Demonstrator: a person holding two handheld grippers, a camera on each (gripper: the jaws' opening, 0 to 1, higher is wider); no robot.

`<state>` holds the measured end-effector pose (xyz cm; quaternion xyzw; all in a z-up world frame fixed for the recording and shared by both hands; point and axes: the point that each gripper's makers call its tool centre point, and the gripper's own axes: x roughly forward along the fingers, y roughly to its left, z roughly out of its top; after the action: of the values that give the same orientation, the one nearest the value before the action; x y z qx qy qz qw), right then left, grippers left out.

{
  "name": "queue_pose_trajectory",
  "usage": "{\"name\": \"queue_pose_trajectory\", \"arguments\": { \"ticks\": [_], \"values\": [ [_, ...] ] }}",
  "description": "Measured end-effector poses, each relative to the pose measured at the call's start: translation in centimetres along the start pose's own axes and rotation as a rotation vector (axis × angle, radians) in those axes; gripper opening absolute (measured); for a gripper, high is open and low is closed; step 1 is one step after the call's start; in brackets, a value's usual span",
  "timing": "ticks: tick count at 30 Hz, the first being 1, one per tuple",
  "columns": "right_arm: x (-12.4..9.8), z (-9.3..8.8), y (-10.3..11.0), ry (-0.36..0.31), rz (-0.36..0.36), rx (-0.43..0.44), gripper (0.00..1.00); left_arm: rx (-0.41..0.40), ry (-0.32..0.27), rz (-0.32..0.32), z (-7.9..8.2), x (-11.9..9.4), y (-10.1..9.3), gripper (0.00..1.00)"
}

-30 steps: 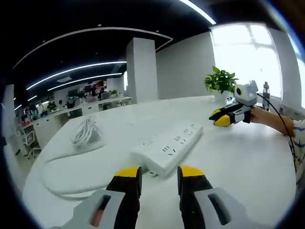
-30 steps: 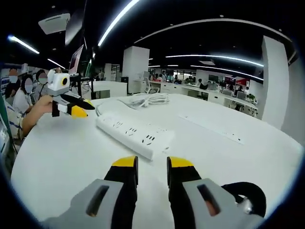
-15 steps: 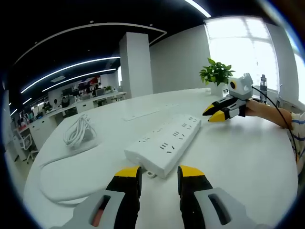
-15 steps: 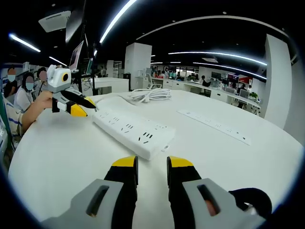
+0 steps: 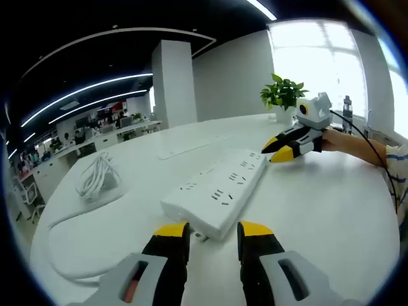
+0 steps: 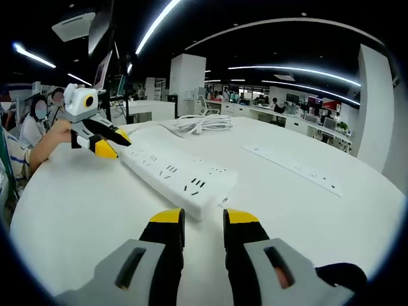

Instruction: Straighten the power strip on the desk, plug the charger into it

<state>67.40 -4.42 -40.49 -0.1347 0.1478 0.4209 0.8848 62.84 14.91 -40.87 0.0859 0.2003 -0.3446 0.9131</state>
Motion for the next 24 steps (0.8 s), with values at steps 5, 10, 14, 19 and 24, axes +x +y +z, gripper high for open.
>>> {"name": "queue_pose_trajectory", "arguments": {
  "ticks": [5, 10, 14, 19, 24],
  "values": [
    [0.4, 0.0, 0.0, 0.012, 0.009, 0.001, 0.24, 0.011, 0.005, -0.002, 0.0, 0.4, 0.0, 0.29],
    [0.7, 0.0, 0.2, 0.020, 0.012, -0.010, 0.24, 0.018, 0.014, -0.008, 0.0, 0.8, -0.1, 0.30],
    [1.0, 0.1, 0.3, 0.022, 0.023, -0.009, 0.24, 0.017, 0.018, -0.005, -0.1, 0.9, 0.1, 0.30],
    [1.4, 0.1, 0.6, 0.025, 0.037, -0.017, 0.24, 0.013, 0.021, 0.005, -0.2, 1.3, 0.4, 0.30],
    [1.4, 0.2, 0.6, 0.022, 0.045, -0.024, 0.24, 0.004, 0.019, 0.008, -0.3, 1.4, 0.5, 0.30]
  ]
}}
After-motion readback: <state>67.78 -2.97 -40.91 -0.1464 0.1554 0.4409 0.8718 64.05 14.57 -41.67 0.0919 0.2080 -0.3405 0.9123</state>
